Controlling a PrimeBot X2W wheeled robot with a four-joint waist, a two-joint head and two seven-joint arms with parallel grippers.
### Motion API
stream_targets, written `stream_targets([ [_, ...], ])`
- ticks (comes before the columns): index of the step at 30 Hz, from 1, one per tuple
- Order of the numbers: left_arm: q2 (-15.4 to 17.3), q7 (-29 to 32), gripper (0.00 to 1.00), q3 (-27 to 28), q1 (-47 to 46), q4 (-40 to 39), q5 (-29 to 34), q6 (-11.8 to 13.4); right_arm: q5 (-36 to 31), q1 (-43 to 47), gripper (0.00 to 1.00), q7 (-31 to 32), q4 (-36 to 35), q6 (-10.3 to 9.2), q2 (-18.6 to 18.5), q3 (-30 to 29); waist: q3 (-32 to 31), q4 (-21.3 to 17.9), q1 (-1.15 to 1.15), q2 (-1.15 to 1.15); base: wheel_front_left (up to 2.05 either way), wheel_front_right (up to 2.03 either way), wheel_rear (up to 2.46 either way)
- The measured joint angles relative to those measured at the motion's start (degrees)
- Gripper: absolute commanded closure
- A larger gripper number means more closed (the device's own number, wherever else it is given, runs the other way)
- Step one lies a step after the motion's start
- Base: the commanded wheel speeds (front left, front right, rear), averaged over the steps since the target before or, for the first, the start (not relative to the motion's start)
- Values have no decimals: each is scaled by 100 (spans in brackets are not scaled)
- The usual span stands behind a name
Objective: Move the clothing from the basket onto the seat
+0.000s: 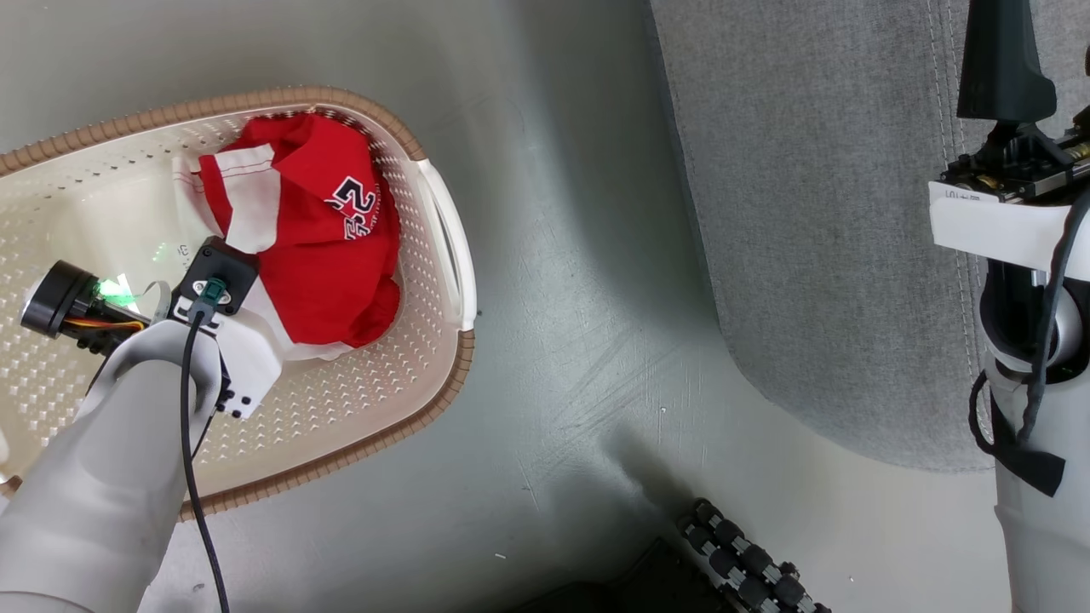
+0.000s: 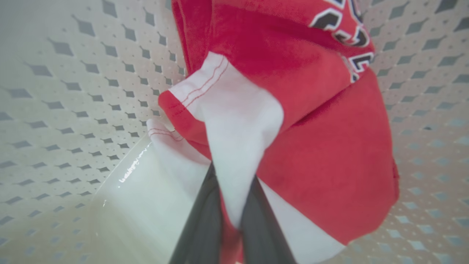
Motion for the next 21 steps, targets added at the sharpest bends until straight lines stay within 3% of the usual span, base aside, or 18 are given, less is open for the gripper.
stream_targets([
  [21, -310, -485, 100, 357, 39, -984, -521, -142, -107, -210, 0, 0, 336, 0, -5, -53, -439, 383, 0, 0, 0, 0, 0],
])
